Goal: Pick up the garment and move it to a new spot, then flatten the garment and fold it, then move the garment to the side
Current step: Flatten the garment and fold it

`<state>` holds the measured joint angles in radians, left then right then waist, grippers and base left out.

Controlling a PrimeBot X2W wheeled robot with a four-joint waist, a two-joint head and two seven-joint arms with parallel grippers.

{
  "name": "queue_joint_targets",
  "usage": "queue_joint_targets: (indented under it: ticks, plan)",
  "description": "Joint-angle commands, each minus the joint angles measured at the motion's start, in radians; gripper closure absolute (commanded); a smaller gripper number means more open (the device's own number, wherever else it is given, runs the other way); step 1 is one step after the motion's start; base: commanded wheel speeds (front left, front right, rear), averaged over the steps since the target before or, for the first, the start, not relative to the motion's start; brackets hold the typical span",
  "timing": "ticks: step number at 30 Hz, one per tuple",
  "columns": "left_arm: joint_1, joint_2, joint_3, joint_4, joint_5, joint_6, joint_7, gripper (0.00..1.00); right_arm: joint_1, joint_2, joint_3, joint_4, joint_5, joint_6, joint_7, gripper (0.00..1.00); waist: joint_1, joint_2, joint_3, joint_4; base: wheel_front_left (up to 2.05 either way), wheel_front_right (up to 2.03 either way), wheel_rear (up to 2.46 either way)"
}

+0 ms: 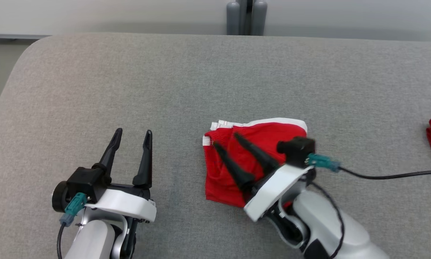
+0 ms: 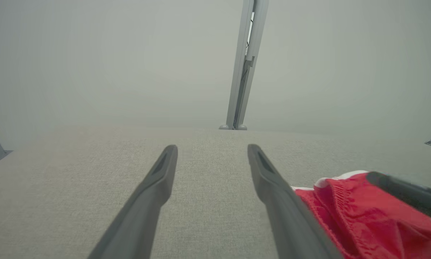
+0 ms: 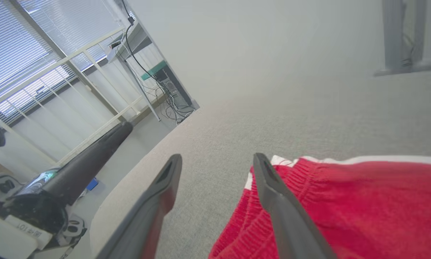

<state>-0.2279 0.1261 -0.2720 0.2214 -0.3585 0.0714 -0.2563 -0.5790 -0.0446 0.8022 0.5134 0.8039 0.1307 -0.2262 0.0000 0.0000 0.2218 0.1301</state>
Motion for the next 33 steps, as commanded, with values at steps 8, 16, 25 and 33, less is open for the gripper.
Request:
queue_joint_targets:
  ticks: [8,16,25,33]
  plan:
    - [0.013,0.020,0.019,-0.021,0.010,0.022,-0.007,0.00,0.093,-0.055,-0.318,-0.027,-0.155,0.000,-0.035,0.00,0.0000,0.0000,-0.039,-0.044,0.00,0.00,0.00]
    - [0.031,0.039,0.027,-0.034,0.024,0.045,-0.007,0.00,0.249,-0.086,-0.611,-0.117,-0.311,0.000,-0.034,0.00,0.0000,0.0000,-0.065,-0.082,0.00,0.00,0.00]
    - [0.088,0.061,0.038,-0.040,0.027,0.083,0.012,0.00,0.442,-0.093,-0.742,-0.289,-0.501,0.000,0.066,0.00,0.0000,0.0000,-0.114,-0.127,0.00,0.00,0.00]
    - [0.139,0.071,0.033,-0.059,0.019,0.097,0.032,0.00,0.580,-0.074,-0.795,-0.441,-0.581,0.000,0.152,0.00,0.0000,0.0000,-0.144,-0.133,0.00,0.00,0.00]
